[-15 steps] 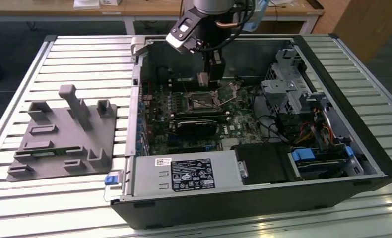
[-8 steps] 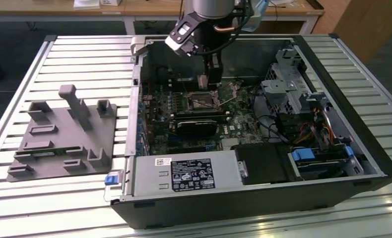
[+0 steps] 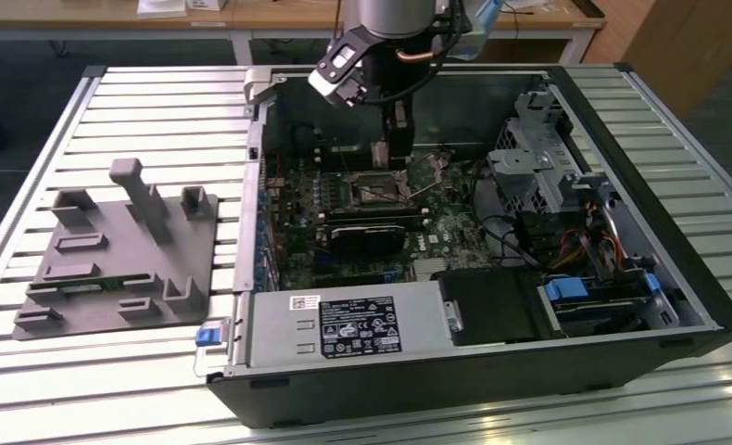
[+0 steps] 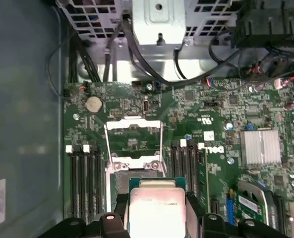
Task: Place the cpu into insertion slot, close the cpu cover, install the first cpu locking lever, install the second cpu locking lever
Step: 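Place the cpu into insertion slot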
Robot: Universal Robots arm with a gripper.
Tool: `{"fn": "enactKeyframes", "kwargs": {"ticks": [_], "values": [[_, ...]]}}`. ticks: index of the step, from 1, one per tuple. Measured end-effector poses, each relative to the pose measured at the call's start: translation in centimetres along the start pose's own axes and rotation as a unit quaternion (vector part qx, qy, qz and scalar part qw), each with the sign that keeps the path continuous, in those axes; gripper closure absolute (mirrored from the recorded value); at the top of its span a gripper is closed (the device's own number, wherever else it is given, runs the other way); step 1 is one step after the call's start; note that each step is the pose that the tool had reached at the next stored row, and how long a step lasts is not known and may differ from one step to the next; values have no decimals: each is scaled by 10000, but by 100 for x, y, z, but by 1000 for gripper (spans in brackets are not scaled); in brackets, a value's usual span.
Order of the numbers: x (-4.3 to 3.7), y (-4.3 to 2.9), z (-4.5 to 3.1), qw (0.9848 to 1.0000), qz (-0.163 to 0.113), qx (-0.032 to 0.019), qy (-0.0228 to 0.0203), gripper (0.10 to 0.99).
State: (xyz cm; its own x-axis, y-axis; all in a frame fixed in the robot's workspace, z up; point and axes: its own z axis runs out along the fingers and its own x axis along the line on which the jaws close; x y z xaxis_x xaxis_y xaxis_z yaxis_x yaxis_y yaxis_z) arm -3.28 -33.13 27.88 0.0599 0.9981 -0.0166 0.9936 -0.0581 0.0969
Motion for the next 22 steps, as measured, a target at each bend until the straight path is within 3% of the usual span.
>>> {"fn": "enactKeyframes", "kwargs": {"ticks": [2,4,9,22], "values": [[28,-4,18,10000,-28,-46,5,545],[35,-9,53,10000,-54,-61,10,545],[40,-17,137,9992,-379,-73,42,545],[69,-66,327,9993,-373,-89,43,545]]}}
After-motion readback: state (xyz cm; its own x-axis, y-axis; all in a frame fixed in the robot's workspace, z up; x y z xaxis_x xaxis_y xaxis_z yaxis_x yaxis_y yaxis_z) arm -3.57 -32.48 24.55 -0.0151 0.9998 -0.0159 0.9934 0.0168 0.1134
